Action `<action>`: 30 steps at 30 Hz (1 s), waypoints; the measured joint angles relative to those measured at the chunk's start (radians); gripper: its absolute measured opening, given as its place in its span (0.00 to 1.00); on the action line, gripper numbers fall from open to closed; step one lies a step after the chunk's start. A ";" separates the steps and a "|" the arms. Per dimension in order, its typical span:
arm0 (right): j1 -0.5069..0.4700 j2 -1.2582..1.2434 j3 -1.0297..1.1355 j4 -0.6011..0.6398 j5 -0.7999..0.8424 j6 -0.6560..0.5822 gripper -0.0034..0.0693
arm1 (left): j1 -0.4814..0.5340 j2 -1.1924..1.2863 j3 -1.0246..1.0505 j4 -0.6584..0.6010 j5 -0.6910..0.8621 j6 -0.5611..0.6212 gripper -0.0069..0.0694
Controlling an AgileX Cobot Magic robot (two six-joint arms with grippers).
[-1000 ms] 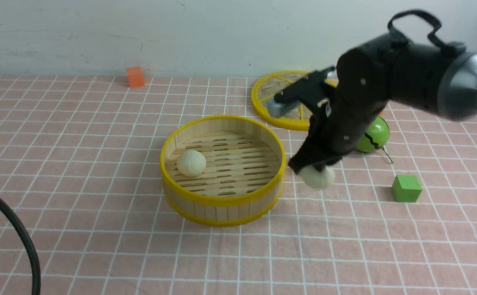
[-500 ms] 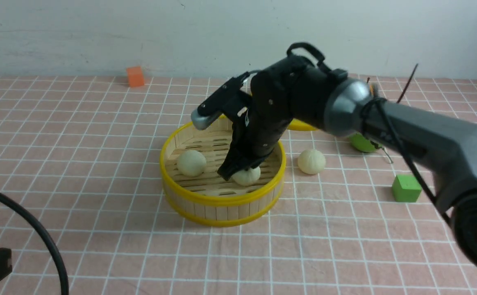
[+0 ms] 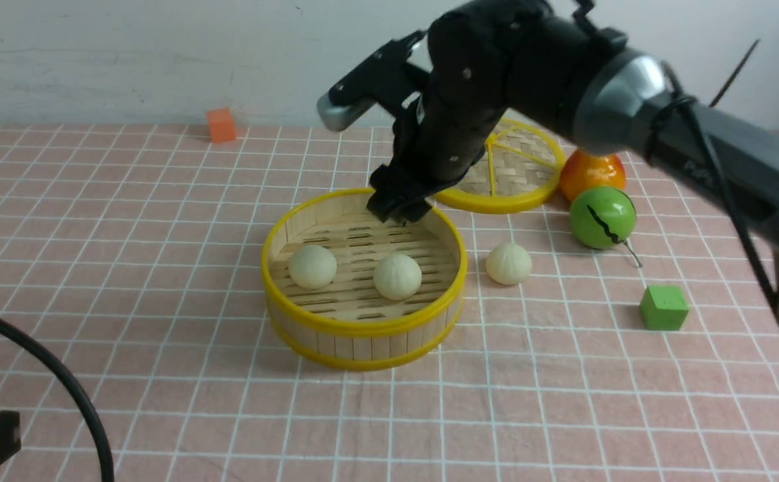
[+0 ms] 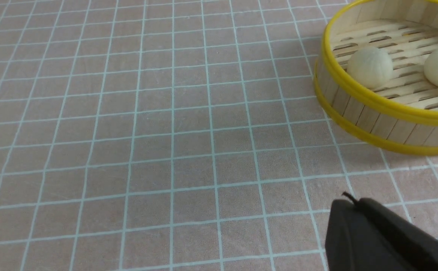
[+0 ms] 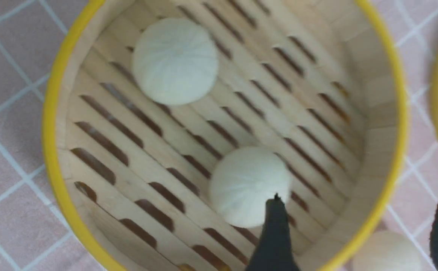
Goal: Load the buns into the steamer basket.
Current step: Use the right arm to grab a steamed stuffed bun
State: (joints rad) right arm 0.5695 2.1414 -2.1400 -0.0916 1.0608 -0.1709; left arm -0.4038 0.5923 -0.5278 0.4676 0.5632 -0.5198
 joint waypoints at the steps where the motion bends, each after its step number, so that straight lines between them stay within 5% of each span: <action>1: -0.032 -0.002 0.000 0.000 0.022 0.021 0.75 | 0.000 0.000 0.000 0.000 0.000 0.000 0.07; 10: -0.216 0.162 0.031 0.070 0.077 0.091 0.62 | 0.000 0.000 0.000 0.000 0.000 -0.001 0.07; 25: -0.224 0.208 0.029 0.105 -0.006 0.111 0.47 | 0.000 0.000 0.000 0.000 -0.003 -0.002 0.07; 27: -0.224 0.224 0.030 0.105 -0.004 0.078 0.31 | 0.000 0.000 0.001 0.000 -0.003 -0.002 0.07; 28: -0.224 0.224 0.030 0.106 -0.004 0.078 0.31 | 0.000 0.000 0.001 0.000 -0.003 -0.002 0.07; 30: -0.224 0.217 0.006 0.117 0.004 0.041 0.10 | 0.000 0.000 0.001 -0.001 -0.003 -0.002 0.07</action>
State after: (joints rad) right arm 0.3451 2.3588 -2.1336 0.0256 1.0644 -0.1301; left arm -0.4038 0.5923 -0.5267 0.4665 0.5605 -0.5214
